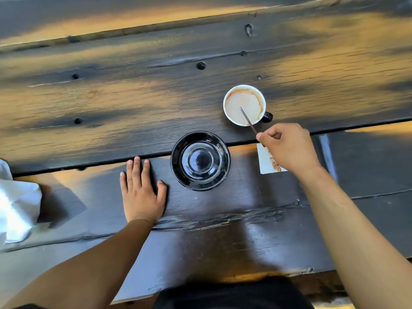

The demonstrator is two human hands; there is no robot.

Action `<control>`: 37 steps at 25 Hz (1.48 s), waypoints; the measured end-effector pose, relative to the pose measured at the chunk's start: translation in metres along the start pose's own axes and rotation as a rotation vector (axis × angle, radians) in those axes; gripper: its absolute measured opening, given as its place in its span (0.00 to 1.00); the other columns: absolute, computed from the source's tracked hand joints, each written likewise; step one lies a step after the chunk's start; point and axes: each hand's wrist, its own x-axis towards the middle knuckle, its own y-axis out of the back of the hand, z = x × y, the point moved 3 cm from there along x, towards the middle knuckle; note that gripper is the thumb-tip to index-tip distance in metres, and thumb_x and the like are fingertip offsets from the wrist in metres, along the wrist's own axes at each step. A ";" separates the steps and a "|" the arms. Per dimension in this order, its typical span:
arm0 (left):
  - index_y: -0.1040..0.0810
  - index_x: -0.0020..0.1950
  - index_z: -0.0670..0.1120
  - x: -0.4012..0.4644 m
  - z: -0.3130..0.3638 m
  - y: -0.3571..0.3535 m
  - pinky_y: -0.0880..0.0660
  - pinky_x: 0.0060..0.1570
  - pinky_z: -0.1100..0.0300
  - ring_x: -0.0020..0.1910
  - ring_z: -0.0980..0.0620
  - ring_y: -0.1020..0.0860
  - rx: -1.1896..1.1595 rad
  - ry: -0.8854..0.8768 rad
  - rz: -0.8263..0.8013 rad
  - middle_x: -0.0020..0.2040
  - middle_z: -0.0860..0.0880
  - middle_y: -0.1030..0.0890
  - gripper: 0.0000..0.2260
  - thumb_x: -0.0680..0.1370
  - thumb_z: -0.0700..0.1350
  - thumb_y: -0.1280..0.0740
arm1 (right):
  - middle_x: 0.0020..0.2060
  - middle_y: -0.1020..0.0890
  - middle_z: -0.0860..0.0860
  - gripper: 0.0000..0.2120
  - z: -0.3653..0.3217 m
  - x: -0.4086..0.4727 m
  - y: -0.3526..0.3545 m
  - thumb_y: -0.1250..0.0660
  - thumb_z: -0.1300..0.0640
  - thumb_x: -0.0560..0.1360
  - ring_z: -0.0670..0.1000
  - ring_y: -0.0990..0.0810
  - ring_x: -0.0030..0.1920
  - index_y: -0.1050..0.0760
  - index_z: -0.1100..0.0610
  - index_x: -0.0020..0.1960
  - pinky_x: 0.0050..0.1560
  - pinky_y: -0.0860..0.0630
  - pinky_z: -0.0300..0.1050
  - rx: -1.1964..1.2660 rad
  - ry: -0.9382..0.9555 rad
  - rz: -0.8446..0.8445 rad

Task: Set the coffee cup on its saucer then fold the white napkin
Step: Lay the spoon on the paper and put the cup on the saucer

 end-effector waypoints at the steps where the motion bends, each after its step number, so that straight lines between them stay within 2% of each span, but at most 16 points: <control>1: 0.37 0.78 0.43 0.000 0.000 0.000 0.50 0.79 0.42 0.81 0.45 0.47 0.001 -0.002 0.001 0.81 0.43 0.41 0.31 0.77 0.54 0.45 | 0.30 0.20 0.45 0.11 0.003 -0.002 0.000 0.29 0.49 0.75 0.49 0.22 0.37 0.17 0.55 0.40 0.41 0.27 0.43 0.026 -0.008 0.020; 6: 0.37 0.78 0.43 0.000 -0.002 -0.001 0.51 0.79 0.43 0.81 0.45 0.47 0.001 -0.002 -0.002 0.81 0.43 0.41 0.31 0.76 0.54 0.45 | 0.28 0.21 0.43 0.11 0.017 -0.016 -0.005 0.28 0.49 0.75 0.44 0.23 0.33 0.18 0.54 0.38 0.37 0.31 0.39 0.081 -0.051 0.034; 10: 0.38 0.78 0.43 0.000 -0.001 -0.002 0.52 0.79 0.43 0.81 0.45 0.48 0.001 -0.005 0.002 0.81 0.43 0.41 0.31 0.76 0.54 0.46 | 0.29 0.18 0.46 0.10 0.042 -0.027 -0.003 0.28 0.50 0.74 0.47 0.20 0.35 0.17 0.53 0.37 0.41 0.26 0.41 0.193 -0.046 0.094; 14: 0.38 0.78 0.43 -0.001 -0.001 -0.003 0.51 0.79 0.43 0.81 0.44 0.47 0.005 -0.009 0.011 0.80 0.42 0.41 0.31 0.76 0.54 0.46 | 0.26 0.23 0.43 0.08 0.095 -0.045 -0.013 0.28 0.53 0.75 0.45 0.27 0.31 0.18 0.53 0.37 0.38 0.29 0.43 0.336 -0.156 0.139; 17: 0.38 0.78 0.43 -0.001 -0.001 -0.003 0.51 0.79 0.43 0.81 0.44 0.48 0.006 -0.009 0.012 0.81 0.43 0.41 0.31 0.77 0.54 0.46 | 0.29 0.21 0.45 0.08 0.129 -0.060 -0.026 0.28 0.52 0.75 0.46 0.25 0.32 0.18 0.52 0.38 0.40 0.29 0.43 0.268 -0.253 0.141; 21: 0.38 0.79 0.44 0.000 -0.001 -0.002 0.52 0.79 0.43 0.81 0.45 0.48 0.002 -0.008 0.008 0.81 0.43 0.41 0.31 0.77 0.54 0.46 | 0.33 0.17 0.45 0.07 0.141 -0.065 -0.033 0.28 0.51 0.76 0.47 0.21 0.38 0.17 0.51 0.40 0.40 0.29 0.37 0.230 -0.325 0.153; 25: 0.38 0.78 0.43 -0.001 0.000 -0.001 0.51 0.79 0.43 0.81 0.44 0.47 -0.003 -0.015 0.018 0.81 0.42 0.41 0.31 0.77 0.54 0.46 | 0.36 0.15 0.44 0.10 0.140 -0.059 -0.029 0.26 0.48 0.74 0.45 0.19 0.41 0.16 0.53 0.41 0.45 0.27 0.42 0.197 -0.384 0.157; 27: 0.38 0.78 0.43 -0.001 0.000 -0.001 0.51 0.79 0.43 0.81 0.44 0.47 -0.005 -0.016 0.019 0.80 0.42 0.41 0.31 0.77 0.54 0.46 | 0.35 0.16 0.45 0.10 0.139 -0.058 -0.027 0.25 0.47 0.73 0.46 0.19 0.41 0.16 0.53 0.39 0.44 0.26 0.43 0.177 -0.400 0.149; 31: 0.38 0.78 0.43 -0.001 0.000 -0.002 0.51 0.79 0.43 0.81 0.44 0.47 0.002 -0.020 0.022 0.80 0.42 0.41 0.31 0.77 0.54 0.46 | 0.33 0.18 0.45 0.08 0.126 -0.051 -0.021 0.28 0.51 0.75 0.46 0.20 0.39 0.17 0.53 0.41 0.44 0.26 0.43 0.168 -0.316 0.142; 33: 0.37 0.78 0.43 -0.001 -0.001 -0.002 0.51 0.79 0.42 0.81 0.44 0.47 0.004 -0.021 0.026 0.80 0.42 0.40 0.31 0.77 0.54 0.46 | 0.36 0.18 0.45 0.07 0.109 -0.033 -0.017 0.33 0.52 0.78 0.42 0.21 0.40 0.18 0.53 0.45 0.43 0.28 0.38 0.178 -0.210 0.149; 35: 0.37 0.78 0.42 -0.001 0.000 -0.002 0.50 0.79 0.42 0.81 0.43 0.47 0.001 -0.022 0.028 0.80 0.42 0.40 0.31 0.77 0.54 0.46 | 0.35 0.19 0.45 0.09 0.087 -0.007 -0.016 0.39 0.52 0.81 0.40 0.23 0.35 0.20 0.49 0.51 0.41 0.29 0.34 0.259 -0.102 0.114; 37: 0.37 0.78 0.43 -0.001 0.001 -0.001 0.50 0.79 0.42 0.81 0.44 0.46 -0.001 -0.020 0.029 0.80 0.42 0.40 0.31 0.77 0.53 0.46 | 0.36 0.20 0.48 0.12 0.066 0.019 -0.015 0.45 0.49 0.84 0.44 0.26 0.30 0.25 0.47 0.61 0.38 0.28 0.37 0.377 -0.051 0.037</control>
